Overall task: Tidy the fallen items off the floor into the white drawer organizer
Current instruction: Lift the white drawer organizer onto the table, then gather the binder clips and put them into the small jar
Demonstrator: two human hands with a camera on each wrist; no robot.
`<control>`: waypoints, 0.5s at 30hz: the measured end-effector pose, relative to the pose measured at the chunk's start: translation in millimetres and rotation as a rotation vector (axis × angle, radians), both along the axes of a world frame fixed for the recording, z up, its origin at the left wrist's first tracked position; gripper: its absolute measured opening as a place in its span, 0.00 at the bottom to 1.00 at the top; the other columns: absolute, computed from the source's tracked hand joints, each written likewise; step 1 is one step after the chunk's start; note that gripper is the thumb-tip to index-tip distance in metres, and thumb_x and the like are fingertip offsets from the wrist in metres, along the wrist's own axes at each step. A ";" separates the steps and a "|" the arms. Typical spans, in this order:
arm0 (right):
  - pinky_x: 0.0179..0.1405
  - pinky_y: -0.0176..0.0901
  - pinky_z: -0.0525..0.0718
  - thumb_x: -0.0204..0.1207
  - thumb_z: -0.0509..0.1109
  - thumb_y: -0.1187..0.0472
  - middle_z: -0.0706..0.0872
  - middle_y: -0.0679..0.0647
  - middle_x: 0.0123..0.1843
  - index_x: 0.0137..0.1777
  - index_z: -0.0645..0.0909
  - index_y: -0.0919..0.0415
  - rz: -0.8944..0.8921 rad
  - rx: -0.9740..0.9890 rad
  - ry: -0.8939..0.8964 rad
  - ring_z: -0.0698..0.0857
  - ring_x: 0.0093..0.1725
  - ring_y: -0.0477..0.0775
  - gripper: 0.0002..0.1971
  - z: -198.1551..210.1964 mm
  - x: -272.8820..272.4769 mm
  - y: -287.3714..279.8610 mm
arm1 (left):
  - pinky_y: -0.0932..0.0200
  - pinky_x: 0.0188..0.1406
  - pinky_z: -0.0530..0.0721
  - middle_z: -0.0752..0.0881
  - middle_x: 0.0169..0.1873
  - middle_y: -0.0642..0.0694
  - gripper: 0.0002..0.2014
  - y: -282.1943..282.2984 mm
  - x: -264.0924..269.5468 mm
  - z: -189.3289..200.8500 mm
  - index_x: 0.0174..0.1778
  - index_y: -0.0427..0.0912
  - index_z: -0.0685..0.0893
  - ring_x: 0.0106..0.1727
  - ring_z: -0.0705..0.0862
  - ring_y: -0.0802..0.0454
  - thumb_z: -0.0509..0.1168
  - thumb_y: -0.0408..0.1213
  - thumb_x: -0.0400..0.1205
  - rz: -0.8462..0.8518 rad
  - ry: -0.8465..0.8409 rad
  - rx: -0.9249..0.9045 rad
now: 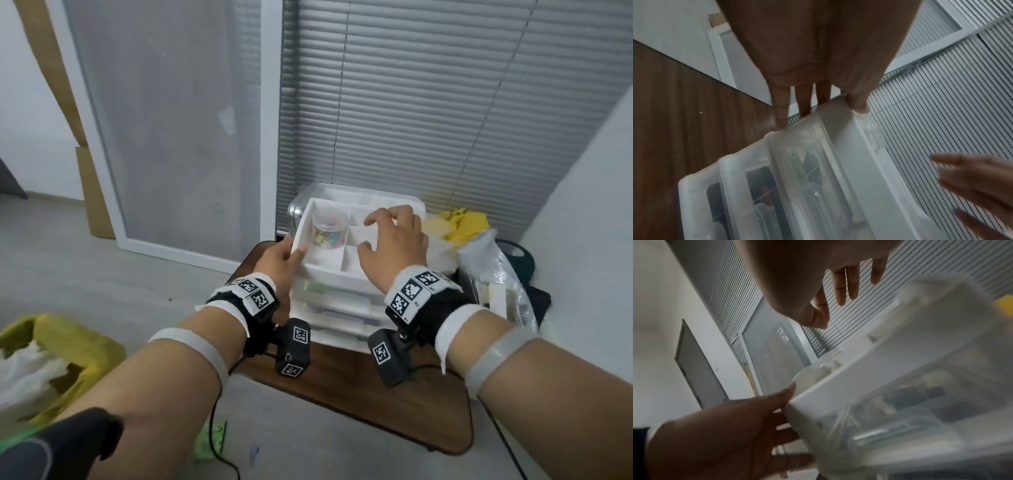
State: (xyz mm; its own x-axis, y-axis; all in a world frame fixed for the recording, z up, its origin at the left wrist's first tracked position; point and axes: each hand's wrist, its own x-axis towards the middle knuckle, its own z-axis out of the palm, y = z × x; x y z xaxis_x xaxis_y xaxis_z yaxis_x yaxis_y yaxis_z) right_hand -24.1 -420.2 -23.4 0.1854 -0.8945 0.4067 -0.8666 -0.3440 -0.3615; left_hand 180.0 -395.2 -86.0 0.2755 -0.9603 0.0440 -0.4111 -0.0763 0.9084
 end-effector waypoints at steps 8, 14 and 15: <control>0.47 0.48 0.82 0.74 0.65 0.65 0.79 0.47 0.45 0.45 0.80 0.52 0.458 0.061 -0.274 0.80 0.43 0.49 0.07 -36.4 34.8 48.8 | 0.55 0.61 0.84 0.90 0.57 0.48 0.20 49.8 34.8 -20.7 0.64 0.47 0.86 0.56 0.88 0.54 0.67 0.53 0.81 -0.036 0.092 0.130; 0.37 0.49 0.89 0.76 0.64 0.66 0.86 0.54 0.35 0.43 0.84 0.49 0.773 0.669 -0.246 0.88 0.31 0.51 0.11 -120.1 109.0 122.0 | 0.59 0.33 0.83 0.87 0.38 0.44 0.03 141.9 102.3 -103.9 0.48 0.42 0.85 0.35 0.85 0.53 0.68 0.36 0.84 0.308 0.182 0.189; 0.37 0.49 0.89 0.76 0.64 0.66 0.87 0.54 0.35 0.42 0.84 0.50 0.784 0.770 -0.183 0.90 0.31 0.51 0.11 -140.0 119.0 129.2 | 0.60 0.31 0.82 0.85 0.37 0.44 0.03 157.0 113.5 -120.4 0.50 0.41 0.84 0.35 0.84 0.53 0.67 0.35 0.84 0.351 0.176 0.225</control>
State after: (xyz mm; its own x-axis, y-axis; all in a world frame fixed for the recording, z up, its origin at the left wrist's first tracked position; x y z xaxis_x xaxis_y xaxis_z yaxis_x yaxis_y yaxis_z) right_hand 94.9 -291.0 -163.4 0.8038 -0.5810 -0.1278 -0.4196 -0.4015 -0.8141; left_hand 293.5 -238.2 -206.5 0.5707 -0.7878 -0.2315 -0.1661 -0.3868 0.9071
